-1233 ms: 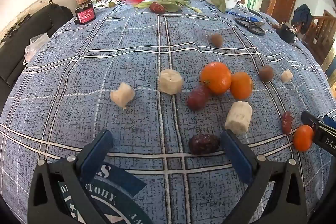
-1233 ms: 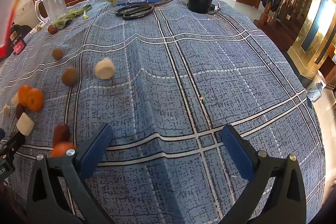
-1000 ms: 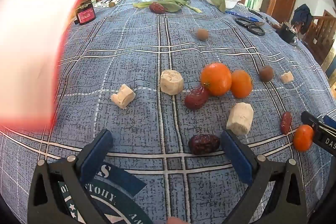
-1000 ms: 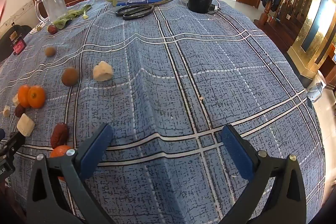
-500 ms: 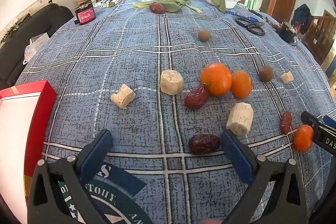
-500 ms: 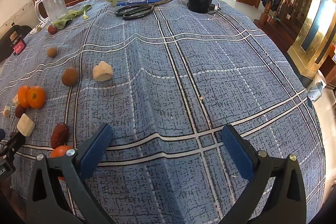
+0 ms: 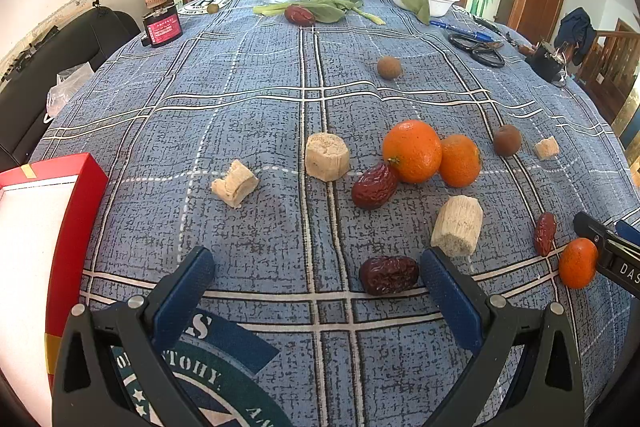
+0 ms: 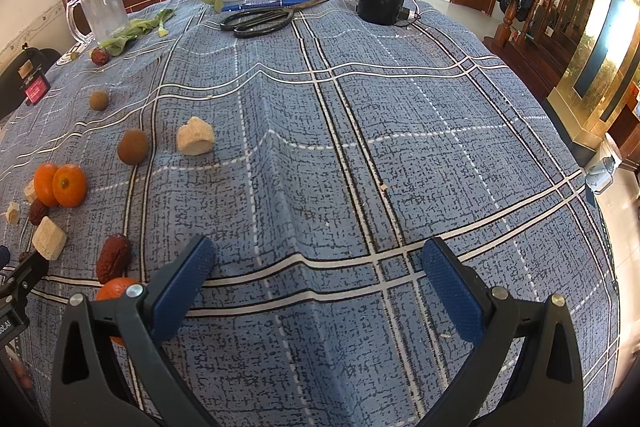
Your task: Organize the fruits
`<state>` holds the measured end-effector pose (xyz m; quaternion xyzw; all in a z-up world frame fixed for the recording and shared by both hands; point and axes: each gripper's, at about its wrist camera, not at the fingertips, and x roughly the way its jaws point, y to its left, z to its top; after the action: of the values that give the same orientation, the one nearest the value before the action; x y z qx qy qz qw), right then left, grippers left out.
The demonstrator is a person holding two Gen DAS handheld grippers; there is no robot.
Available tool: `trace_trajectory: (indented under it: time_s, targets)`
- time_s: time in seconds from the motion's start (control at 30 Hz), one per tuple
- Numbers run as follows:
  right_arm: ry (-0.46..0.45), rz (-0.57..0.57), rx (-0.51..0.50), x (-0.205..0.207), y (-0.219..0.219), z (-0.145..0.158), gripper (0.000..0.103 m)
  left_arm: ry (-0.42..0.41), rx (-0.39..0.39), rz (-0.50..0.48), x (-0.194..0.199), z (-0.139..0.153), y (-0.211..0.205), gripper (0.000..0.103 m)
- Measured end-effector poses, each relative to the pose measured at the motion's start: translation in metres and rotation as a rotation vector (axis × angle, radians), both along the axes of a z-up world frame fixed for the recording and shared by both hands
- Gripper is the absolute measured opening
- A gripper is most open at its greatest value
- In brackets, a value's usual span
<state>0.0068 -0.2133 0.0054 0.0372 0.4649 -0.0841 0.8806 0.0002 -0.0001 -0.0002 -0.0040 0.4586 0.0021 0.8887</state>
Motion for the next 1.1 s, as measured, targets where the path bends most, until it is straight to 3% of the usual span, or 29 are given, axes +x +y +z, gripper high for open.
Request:
trace_trajectory:
  time_s: [0.3, 0.43, 0.53, 0.63, 0.7, 0.93, 1.1]
  targets:
    - [0.000, -0.006, 0.002, 0.000, -0.001, 0.000, 0.103, 0.019, 0.011, 0.010, -0.006, 0.002, 0.004, 0.101]
    - [0.007, -0.002, 0.021, -0.004, -0.002, 0.003, 0.103, -0.067, 0.003, 0.032, -0.034, 0.022, 0.014, 0.101]
    - [-0.092, -0.017, 0.064, -0.019, -0.006, 0.020, 0.103, -0.156, 0.031, 0.057, -0.057, 0.045, 0.022, 0.101]
    - [-0.242, 0.025, 0.095, -0.036, -0.003, 0.043, 0.103, -0.228, 0.039, 0.080, -0.073, 0.062, 0.029, 0.102]
    - [-0.296, 0.051, 0.101, -0.042, 0.002, 0.053, 0.103, -0.271, 0.044, 0.095, -0.083, 0.072, 0.035, 0.102]
    - [-0.410, 0.189, 0.029, -0.057, 0.038, 0.067, 0.103, -0.313, 0.043, 0.132, -0.093, 0.085, 0.045, 0.102]
    - [-0.442, 0.222, 0.022, -0.063, 0.045, 0.070, 0.103, -0.318, 0.037, 0.141, -0.097, 0.086, 0.048, 0.102]
